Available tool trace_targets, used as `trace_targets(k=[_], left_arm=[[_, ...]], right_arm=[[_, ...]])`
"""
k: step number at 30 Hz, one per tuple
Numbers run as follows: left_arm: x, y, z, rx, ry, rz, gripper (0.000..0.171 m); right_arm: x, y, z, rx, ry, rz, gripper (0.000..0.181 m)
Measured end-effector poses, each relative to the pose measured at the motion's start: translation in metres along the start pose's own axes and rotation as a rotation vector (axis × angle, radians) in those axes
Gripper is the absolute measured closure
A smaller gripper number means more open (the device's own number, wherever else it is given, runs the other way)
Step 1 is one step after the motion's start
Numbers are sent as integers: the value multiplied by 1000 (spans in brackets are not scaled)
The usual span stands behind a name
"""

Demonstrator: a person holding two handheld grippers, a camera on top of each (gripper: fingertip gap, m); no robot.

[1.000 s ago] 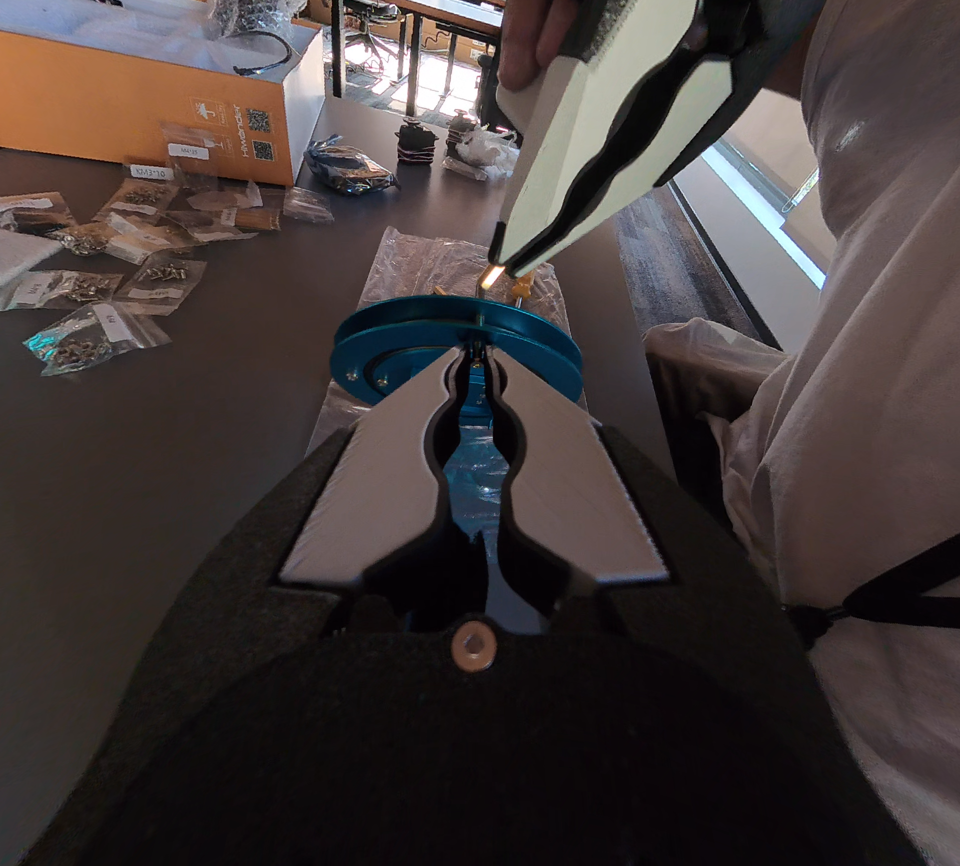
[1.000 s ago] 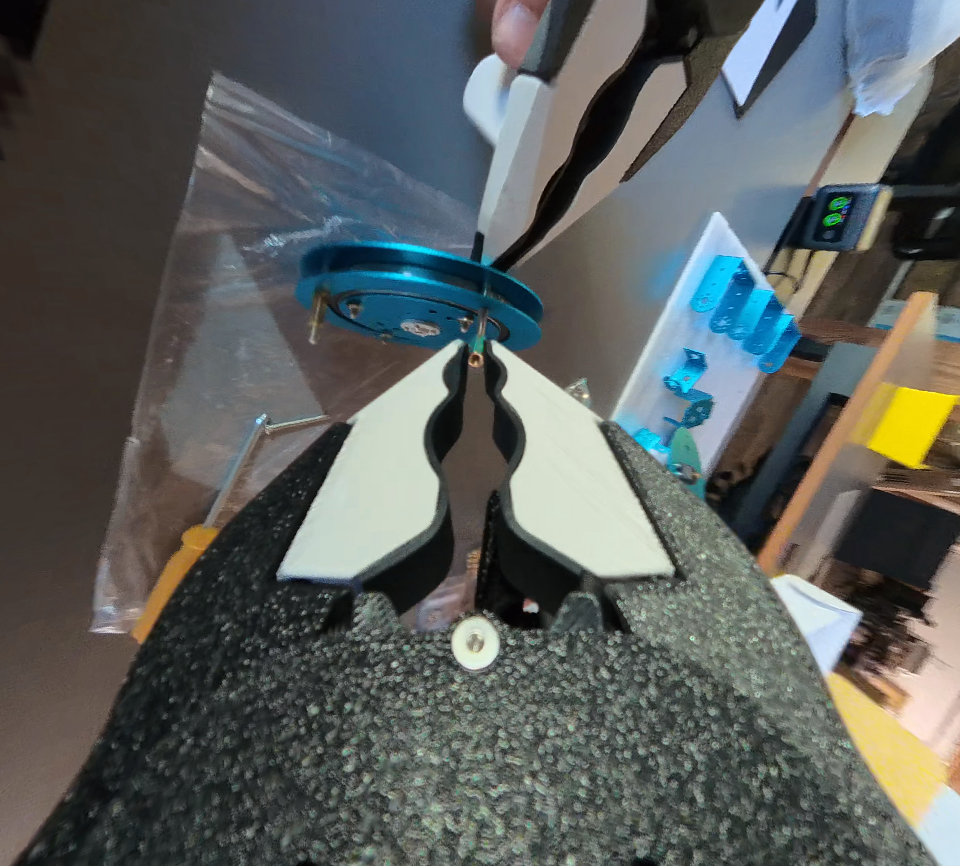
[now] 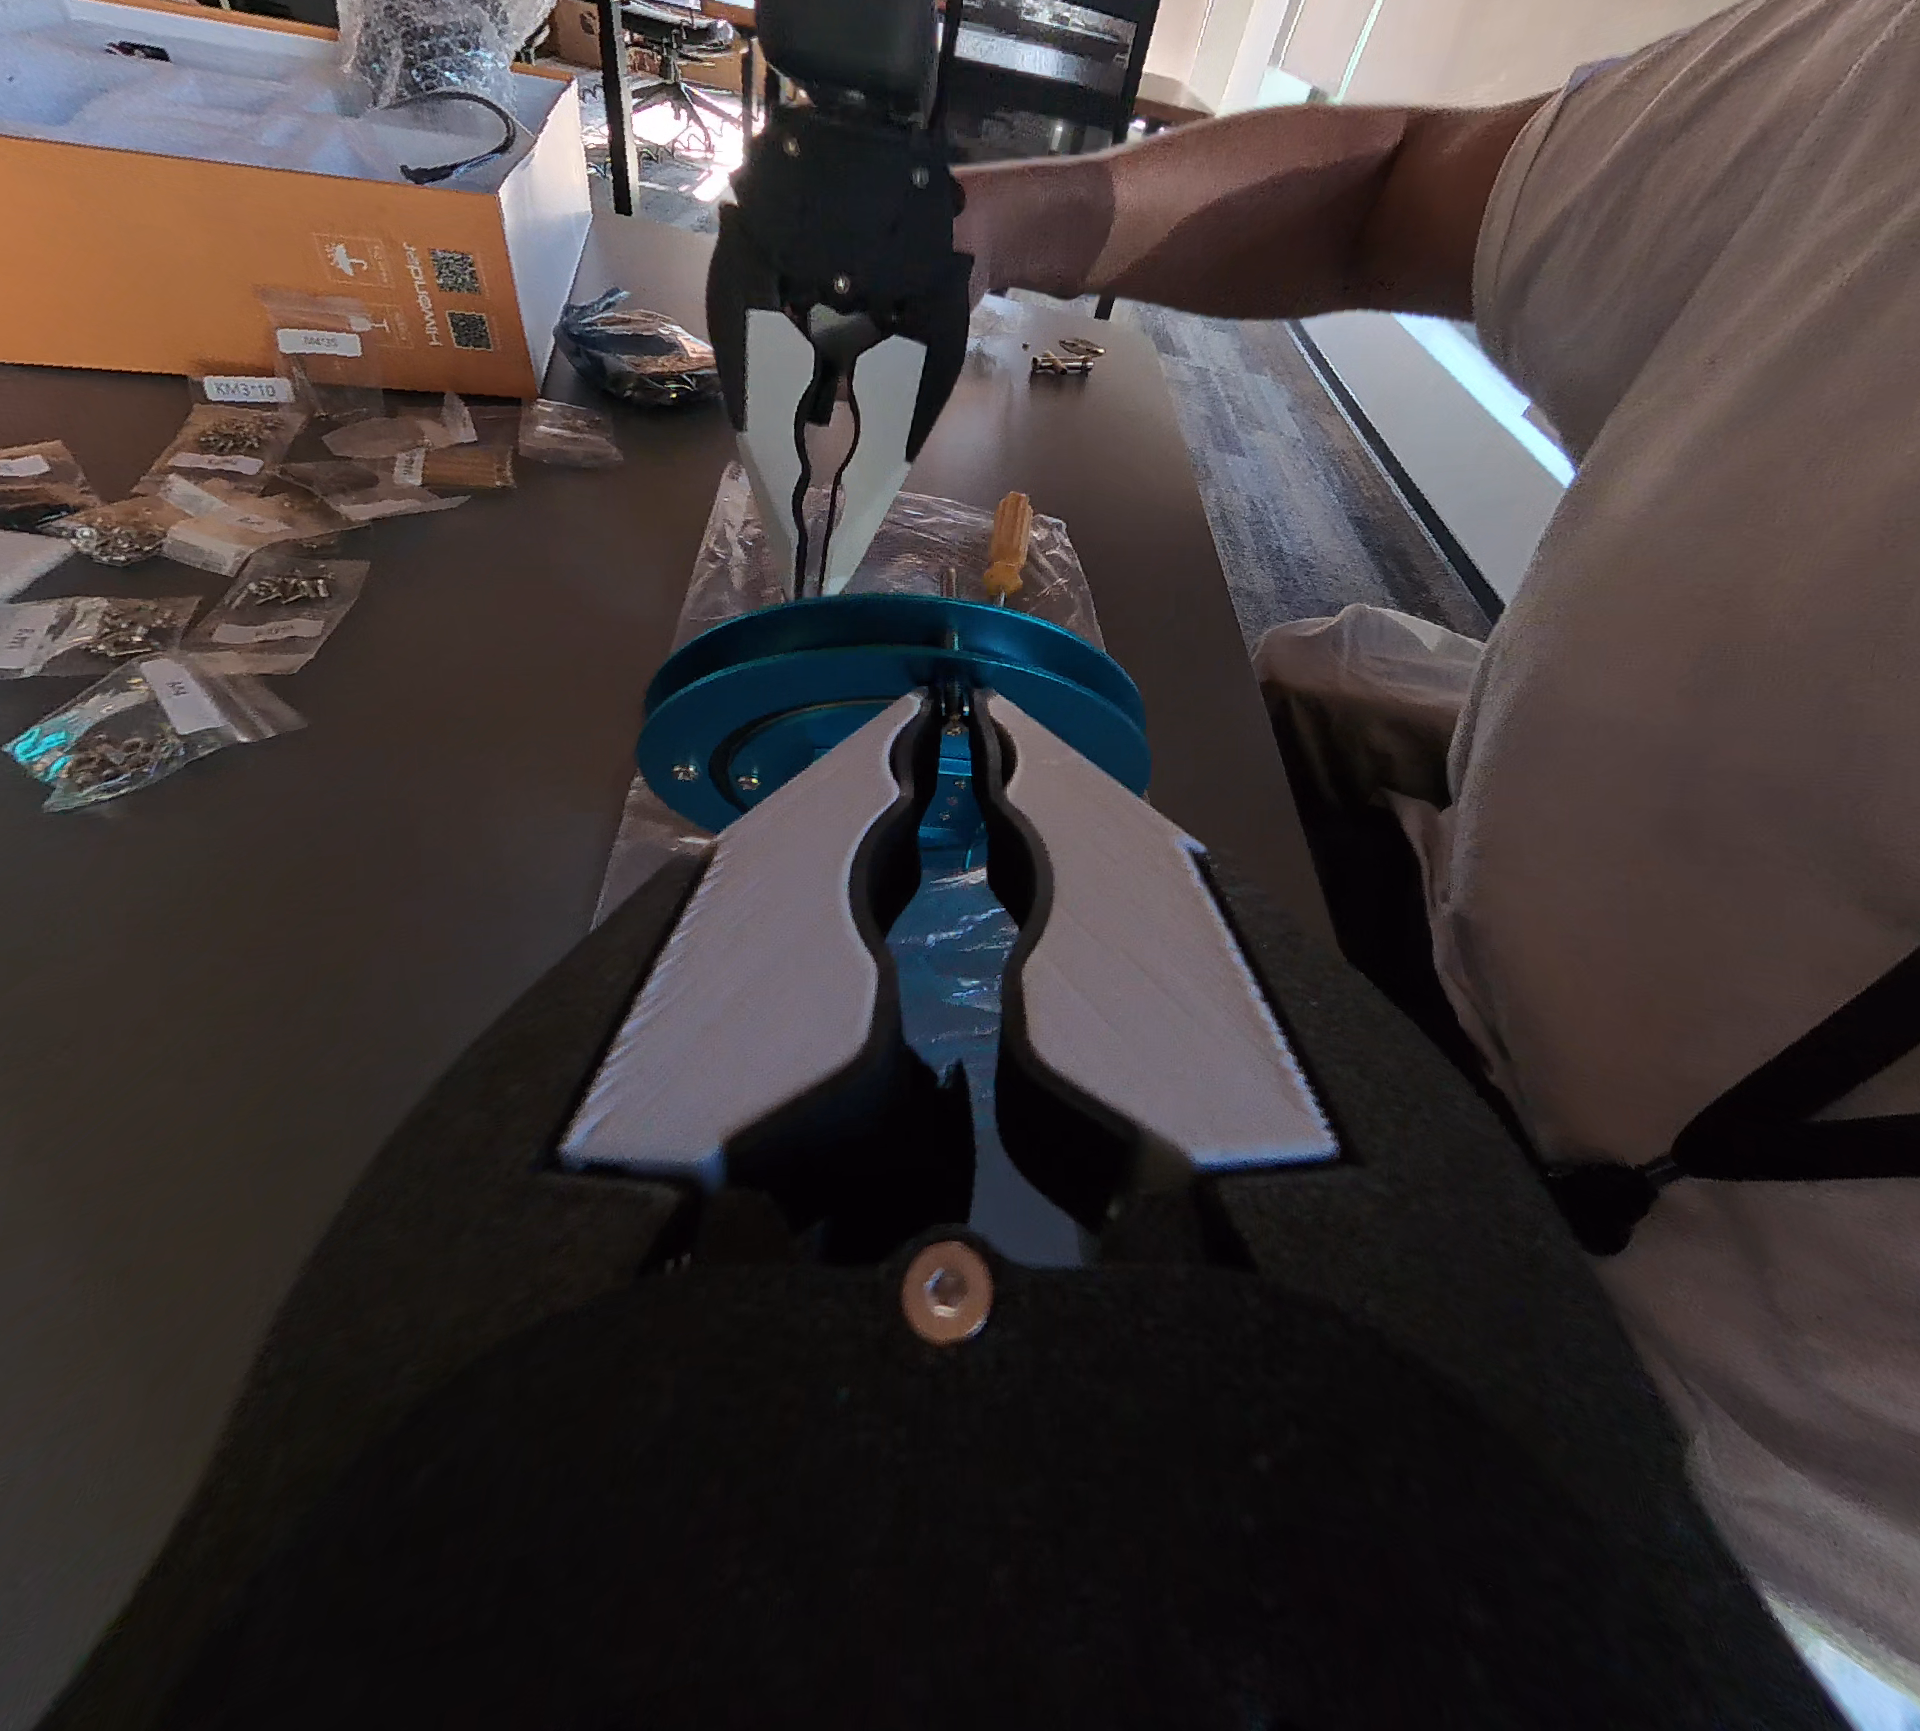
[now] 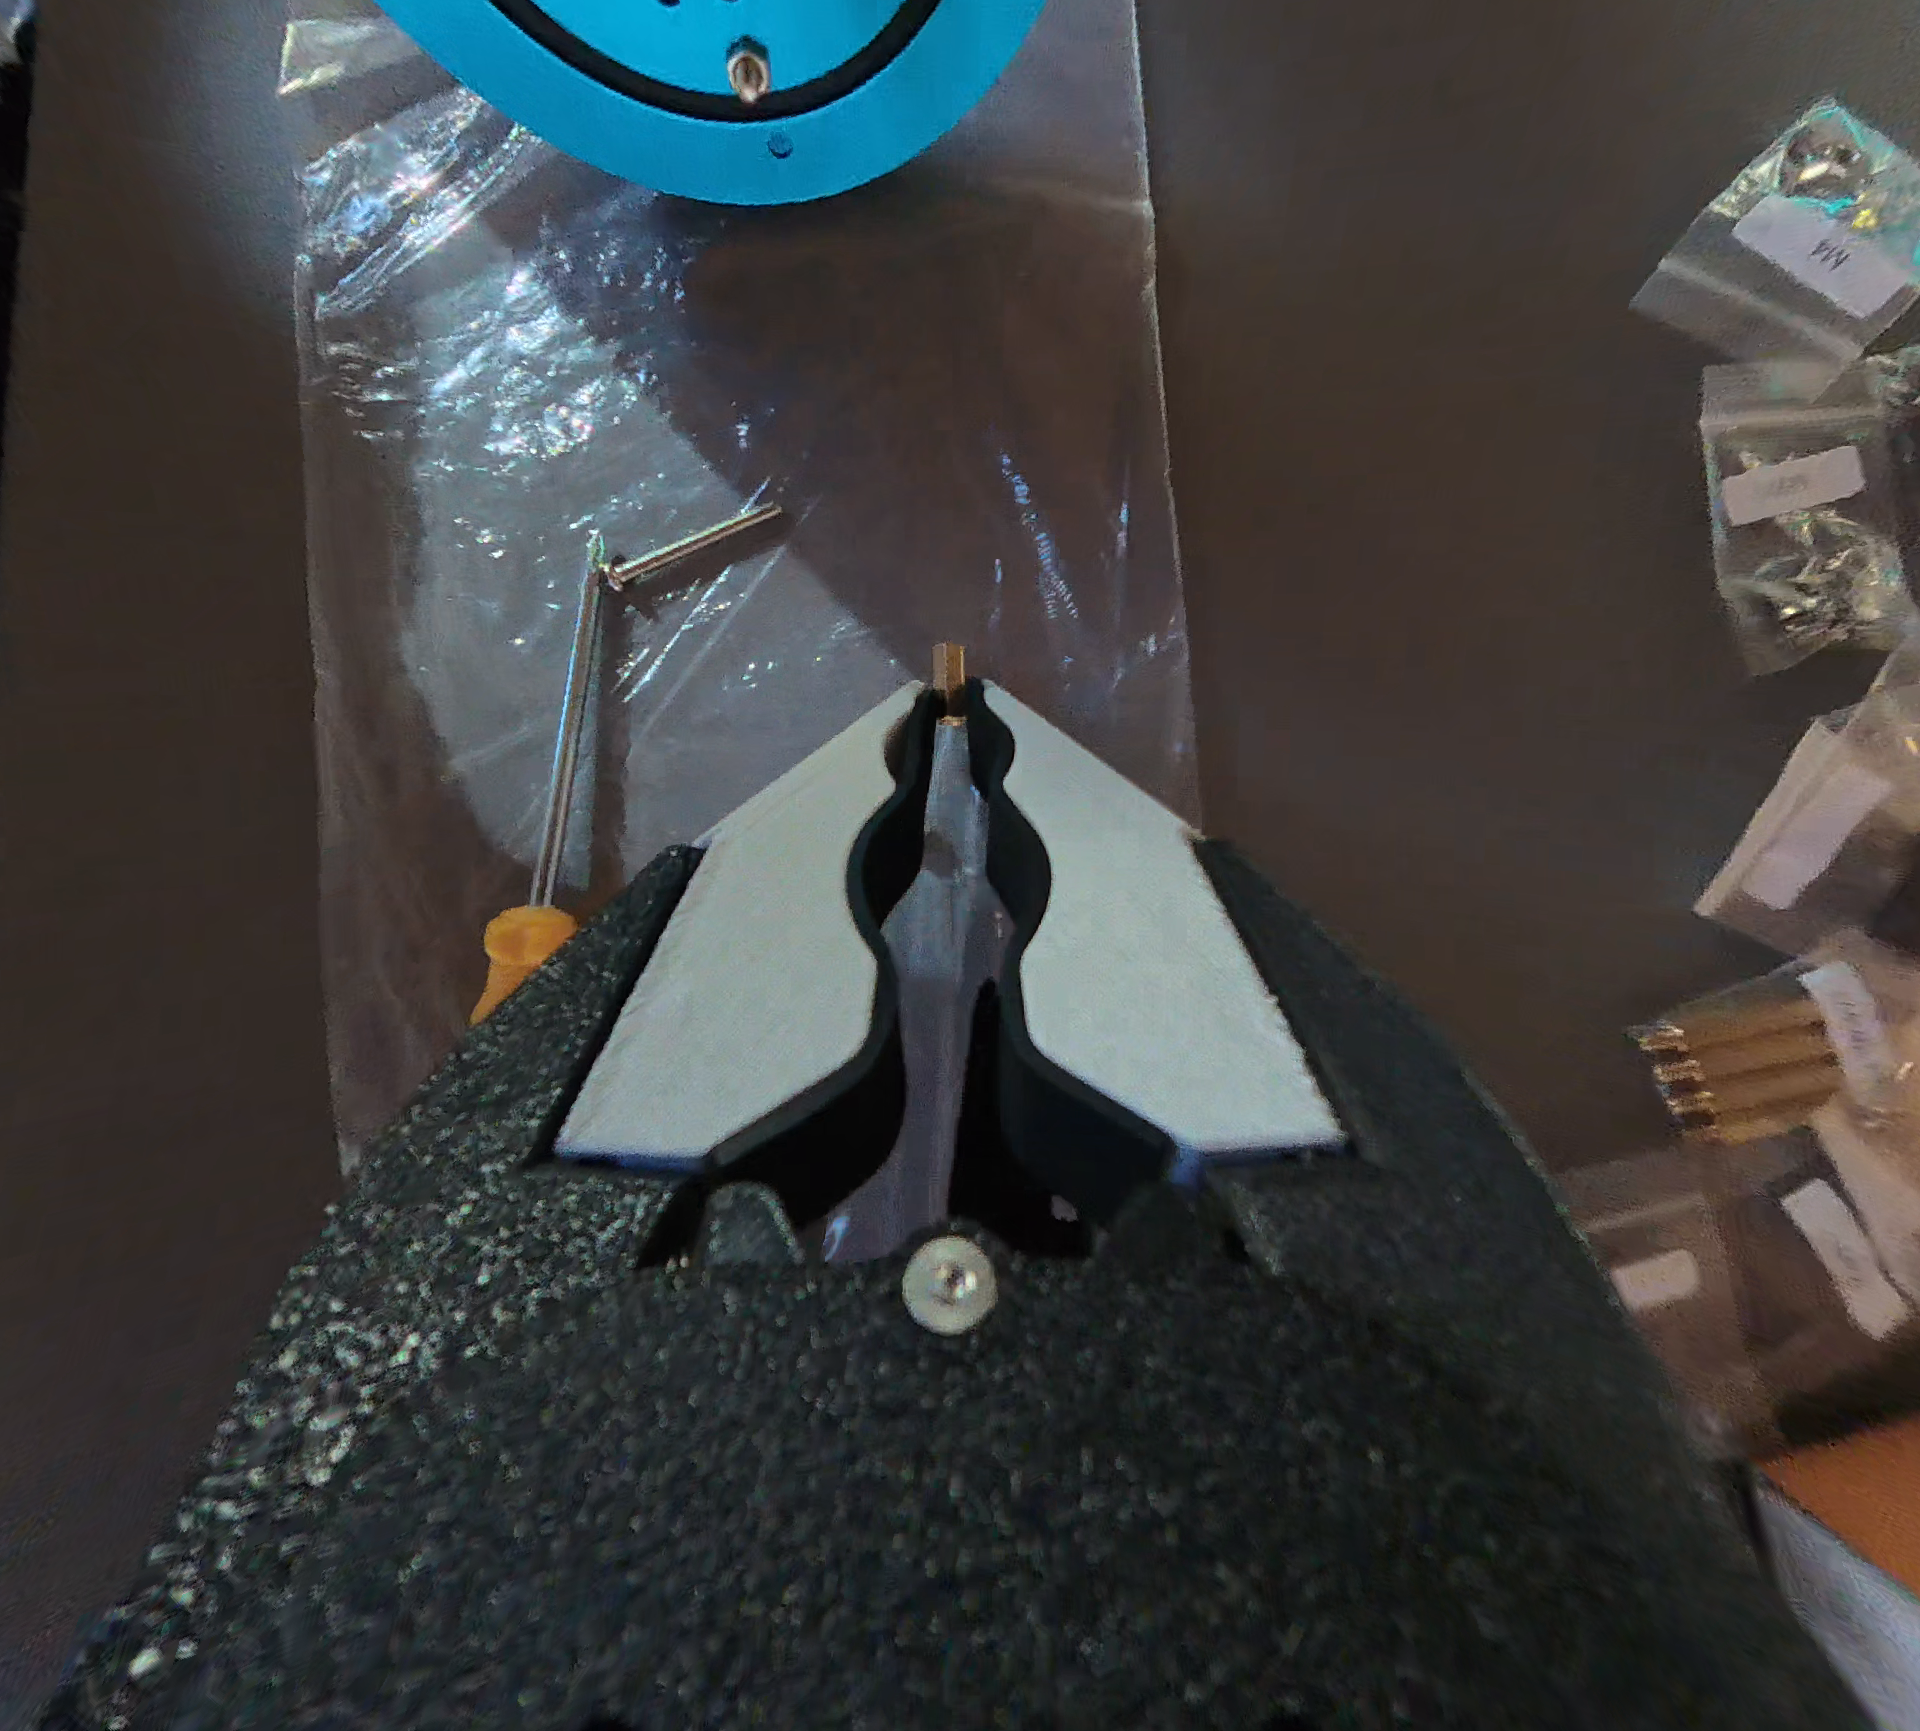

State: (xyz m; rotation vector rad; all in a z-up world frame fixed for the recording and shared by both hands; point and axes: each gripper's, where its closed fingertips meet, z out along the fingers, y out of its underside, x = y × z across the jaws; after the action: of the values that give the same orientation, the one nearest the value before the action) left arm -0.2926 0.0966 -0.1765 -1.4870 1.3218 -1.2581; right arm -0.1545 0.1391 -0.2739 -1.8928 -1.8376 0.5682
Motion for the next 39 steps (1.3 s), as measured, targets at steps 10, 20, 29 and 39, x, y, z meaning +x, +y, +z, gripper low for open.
trace_targets(k=[10, 20, 29, 39], left_arm=[[4, -1, 3, 11, 14, -2, 168], [2, -3, 5, 41, 48, -114, 167], [-1, -3, 3, 60, 73, -189, 167], [-4, -2, 1, 64, 76, -206, 168]], right_arm=[[2, 5, 5, 169, 36, 20, 175], [-10, -70, -18, 266, 288, -316, 176], [-34, -145, -28, 130, 711, -1057, 176], [-28, -150, -23, 121, 744, -1056, 176]])
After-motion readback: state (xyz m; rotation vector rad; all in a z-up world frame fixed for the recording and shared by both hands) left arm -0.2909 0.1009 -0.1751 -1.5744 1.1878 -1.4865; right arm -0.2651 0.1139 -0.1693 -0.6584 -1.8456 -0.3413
